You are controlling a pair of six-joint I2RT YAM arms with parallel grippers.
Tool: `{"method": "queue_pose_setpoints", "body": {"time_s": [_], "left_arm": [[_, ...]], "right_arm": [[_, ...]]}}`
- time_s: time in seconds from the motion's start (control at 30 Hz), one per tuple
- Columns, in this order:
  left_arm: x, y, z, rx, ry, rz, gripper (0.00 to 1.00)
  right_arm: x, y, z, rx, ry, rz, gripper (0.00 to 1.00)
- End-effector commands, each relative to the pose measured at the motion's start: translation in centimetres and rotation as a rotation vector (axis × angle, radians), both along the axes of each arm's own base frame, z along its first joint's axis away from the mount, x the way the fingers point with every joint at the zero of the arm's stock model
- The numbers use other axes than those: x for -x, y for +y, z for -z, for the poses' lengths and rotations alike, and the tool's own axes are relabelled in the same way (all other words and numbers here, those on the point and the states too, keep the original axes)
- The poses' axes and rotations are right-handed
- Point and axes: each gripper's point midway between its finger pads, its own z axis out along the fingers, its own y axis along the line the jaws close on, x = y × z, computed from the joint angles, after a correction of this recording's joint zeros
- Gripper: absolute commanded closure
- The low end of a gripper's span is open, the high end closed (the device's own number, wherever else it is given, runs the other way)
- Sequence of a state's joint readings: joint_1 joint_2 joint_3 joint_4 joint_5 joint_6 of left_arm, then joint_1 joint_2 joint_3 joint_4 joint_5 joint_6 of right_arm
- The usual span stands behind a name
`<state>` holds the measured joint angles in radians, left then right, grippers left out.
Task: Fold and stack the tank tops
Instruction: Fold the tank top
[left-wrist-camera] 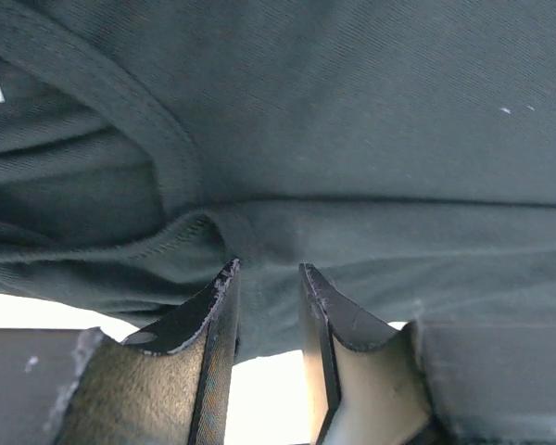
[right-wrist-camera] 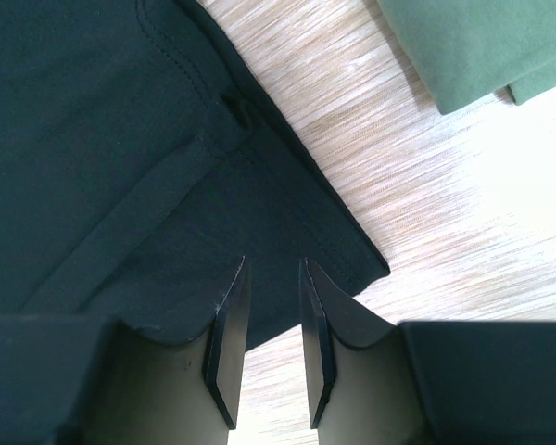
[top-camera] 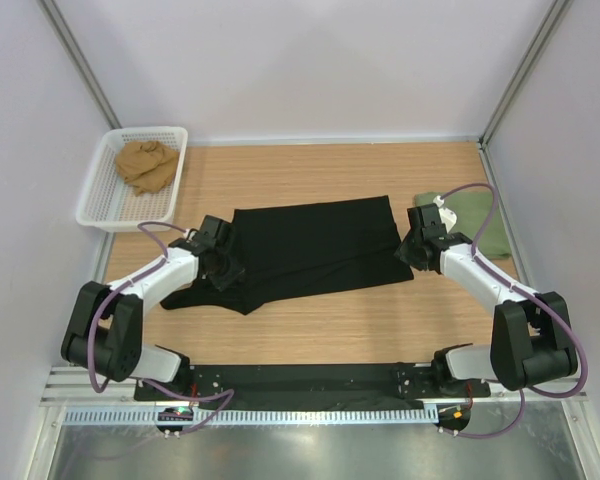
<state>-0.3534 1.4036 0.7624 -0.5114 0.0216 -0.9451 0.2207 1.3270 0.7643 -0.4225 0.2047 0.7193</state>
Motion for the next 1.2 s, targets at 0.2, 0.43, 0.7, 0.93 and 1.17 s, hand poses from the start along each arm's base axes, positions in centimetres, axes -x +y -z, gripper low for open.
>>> {"method": "queue_pose_setpoints", "body": {"time_s": [0.2, 0.43, 0.7, 0.93, 1.17], "left_arm": [[-0.9, 1.9, 0.3, -0.11, -0.042, -0.03, 0.65], [-1.0, 0.6, 1.3, -0.06, -0.018, 0.013, 0.92], [-1.8, 0.9, -0.8, -0.085, -0.06, 0.022, 1.0], [-2.5, 0.8, -3.0, -0.072, -0.091, 0.032, 1.0], [-3.4, 2.3, -3.1, -0.093, -0.087, 0.003, 1.0]], "right_arm": [[-0.7, 0.2, -0.4, 0.0, -0.034, -0.011, 0.66], [-0.7, 0.3, -0.3, -0.006, -0.032, -0.014, 0.66], [-0.7, 0.0, -0.5, 0.012, -0.032, -0.01, 0.66], [-0.7, -0.1, -0.3, 0.019, -0.027, -0.009, 0.66], [-0.7, -0.3, -0.4, 0.023, -0.029, -0.008, 0.66]]}}
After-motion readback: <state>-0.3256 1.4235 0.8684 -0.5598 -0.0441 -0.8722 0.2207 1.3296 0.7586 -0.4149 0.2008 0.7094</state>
